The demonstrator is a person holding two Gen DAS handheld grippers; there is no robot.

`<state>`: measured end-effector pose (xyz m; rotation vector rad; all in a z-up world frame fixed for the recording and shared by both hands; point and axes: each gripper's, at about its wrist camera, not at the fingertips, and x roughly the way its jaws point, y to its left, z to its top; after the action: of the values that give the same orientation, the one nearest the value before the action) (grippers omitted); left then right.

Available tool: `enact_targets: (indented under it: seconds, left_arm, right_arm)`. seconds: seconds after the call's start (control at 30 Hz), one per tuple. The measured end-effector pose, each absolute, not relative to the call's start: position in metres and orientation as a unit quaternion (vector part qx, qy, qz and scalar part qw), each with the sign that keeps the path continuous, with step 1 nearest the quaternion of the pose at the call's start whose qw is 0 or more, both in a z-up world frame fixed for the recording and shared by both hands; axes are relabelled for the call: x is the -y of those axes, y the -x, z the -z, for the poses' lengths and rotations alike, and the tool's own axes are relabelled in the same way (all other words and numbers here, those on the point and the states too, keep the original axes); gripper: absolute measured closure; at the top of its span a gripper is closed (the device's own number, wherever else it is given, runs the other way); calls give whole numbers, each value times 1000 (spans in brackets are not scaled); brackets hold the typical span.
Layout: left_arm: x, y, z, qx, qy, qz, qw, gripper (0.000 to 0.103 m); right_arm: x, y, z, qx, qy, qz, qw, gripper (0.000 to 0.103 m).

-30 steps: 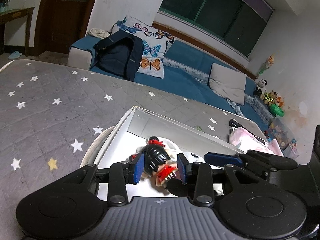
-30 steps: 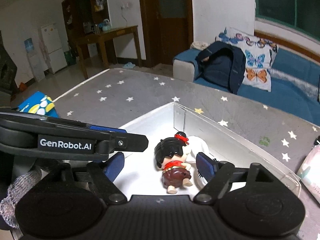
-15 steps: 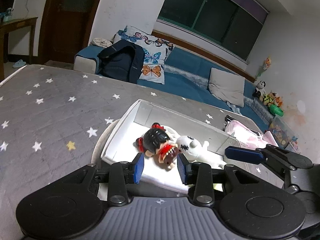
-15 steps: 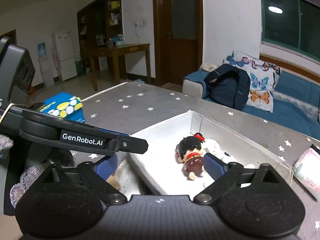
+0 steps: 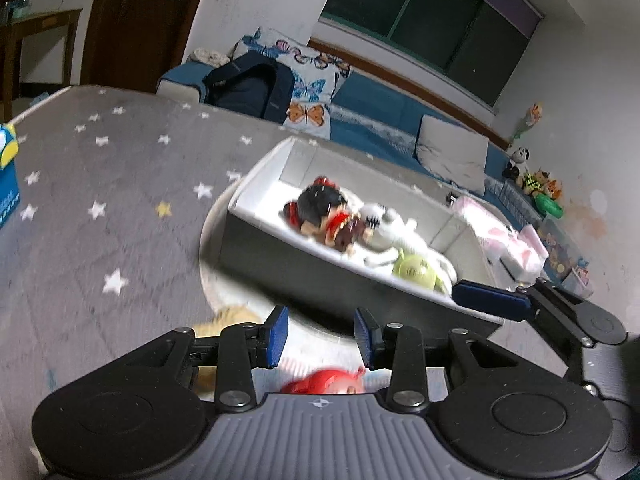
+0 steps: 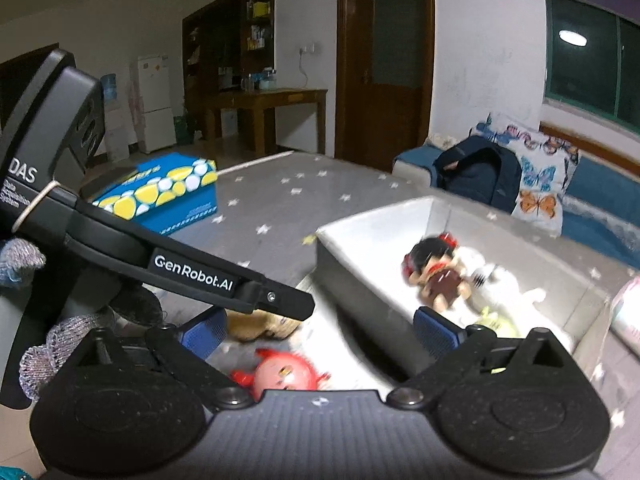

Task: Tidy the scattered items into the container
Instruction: 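Move the left tool down onto the red round figure, then close the left tool on the red figure and lift it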

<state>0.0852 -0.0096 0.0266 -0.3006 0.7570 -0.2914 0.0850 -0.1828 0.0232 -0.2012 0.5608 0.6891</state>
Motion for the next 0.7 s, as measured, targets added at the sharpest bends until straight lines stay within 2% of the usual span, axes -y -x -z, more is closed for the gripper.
enact_targets:
  seconds: [0.7]
  left_arm:
    - [-4,-71,3,-392,204,149,885,65]
  right_arm:
    - [171,-70,30,-329,73,-324,884,2]
